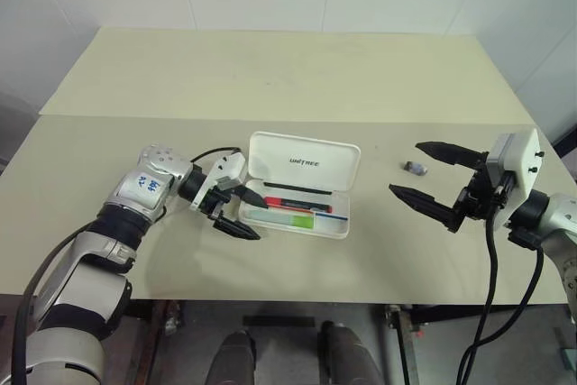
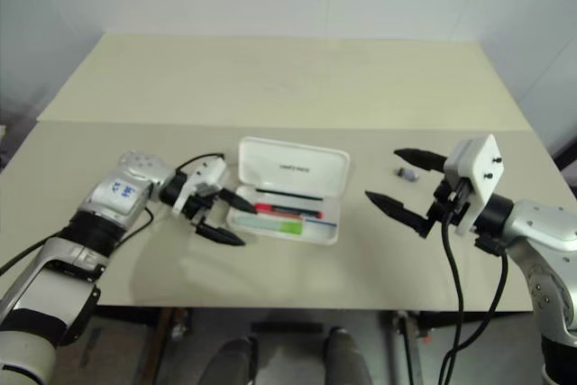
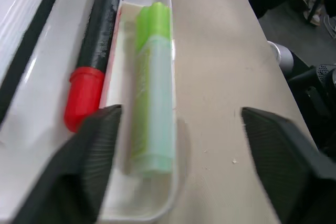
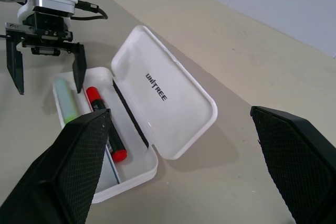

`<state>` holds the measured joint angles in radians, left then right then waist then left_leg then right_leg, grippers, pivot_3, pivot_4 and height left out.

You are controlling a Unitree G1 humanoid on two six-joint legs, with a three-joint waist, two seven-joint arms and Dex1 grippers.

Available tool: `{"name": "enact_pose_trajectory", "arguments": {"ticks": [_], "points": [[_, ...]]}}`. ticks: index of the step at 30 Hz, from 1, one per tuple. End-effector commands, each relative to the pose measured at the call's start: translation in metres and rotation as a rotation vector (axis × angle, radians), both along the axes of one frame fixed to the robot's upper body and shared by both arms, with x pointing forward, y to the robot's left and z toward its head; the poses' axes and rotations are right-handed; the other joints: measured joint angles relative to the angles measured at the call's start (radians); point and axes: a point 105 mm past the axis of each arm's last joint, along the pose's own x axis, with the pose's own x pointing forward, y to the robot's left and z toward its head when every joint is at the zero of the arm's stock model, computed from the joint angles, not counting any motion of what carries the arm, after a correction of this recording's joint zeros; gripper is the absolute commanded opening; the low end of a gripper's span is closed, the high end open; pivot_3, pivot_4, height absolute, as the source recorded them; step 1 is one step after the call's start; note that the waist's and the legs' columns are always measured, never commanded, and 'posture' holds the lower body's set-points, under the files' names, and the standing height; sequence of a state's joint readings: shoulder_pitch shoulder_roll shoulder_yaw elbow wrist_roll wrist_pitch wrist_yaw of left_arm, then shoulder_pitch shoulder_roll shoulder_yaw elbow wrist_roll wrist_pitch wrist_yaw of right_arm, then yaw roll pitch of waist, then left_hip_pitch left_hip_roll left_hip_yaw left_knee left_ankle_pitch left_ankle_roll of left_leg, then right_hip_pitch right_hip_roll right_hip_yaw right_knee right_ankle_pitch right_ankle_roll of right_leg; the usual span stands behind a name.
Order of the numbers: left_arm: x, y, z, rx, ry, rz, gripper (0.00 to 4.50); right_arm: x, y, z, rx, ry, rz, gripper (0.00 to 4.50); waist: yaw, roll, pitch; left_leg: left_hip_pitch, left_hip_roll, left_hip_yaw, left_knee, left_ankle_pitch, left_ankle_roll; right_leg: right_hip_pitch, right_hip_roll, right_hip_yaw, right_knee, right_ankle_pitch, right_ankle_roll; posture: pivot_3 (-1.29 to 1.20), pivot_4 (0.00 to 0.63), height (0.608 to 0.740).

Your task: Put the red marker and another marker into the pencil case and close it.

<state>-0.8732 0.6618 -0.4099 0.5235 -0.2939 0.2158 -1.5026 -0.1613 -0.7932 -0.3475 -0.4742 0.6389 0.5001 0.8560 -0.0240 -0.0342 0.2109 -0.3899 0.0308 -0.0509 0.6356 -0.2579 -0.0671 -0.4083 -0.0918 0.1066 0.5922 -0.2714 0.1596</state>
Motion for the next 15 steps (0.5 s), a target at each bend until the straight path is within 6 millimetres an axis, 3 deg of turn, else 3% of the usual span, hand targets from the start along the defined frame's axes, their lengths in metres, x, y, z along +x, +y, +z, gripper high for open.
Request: {"name": "enact_pose_trajectory", "arguments": {"ticks": [1,15], "points": [[-0.011,-0.004,0.026,-0.066,0.006,-0.114,4.46,-0.005,0.008,0.01,0.002,-0.057,0.03,4.5,-0.004,0.0,0.0,0.0,0.0,0.0,0.0,0.0,0.0,0.0,0.0,0.0,-0.001,0.0,-0.001,0.0,0.15,0.74],[-0.017,-0.005,0.046,-0.172,-0.05,-0.099,4.46,0.003,0.01,0.006,0.015,-0.047,0.042,4.5,-0.005,0.0,0.0,0.001,0.0,0.0,-0.005,0.0,0.0,-0.002,0.0,0.0,0.001,0.005,0.01,0.0,0.15,0.74]]}}
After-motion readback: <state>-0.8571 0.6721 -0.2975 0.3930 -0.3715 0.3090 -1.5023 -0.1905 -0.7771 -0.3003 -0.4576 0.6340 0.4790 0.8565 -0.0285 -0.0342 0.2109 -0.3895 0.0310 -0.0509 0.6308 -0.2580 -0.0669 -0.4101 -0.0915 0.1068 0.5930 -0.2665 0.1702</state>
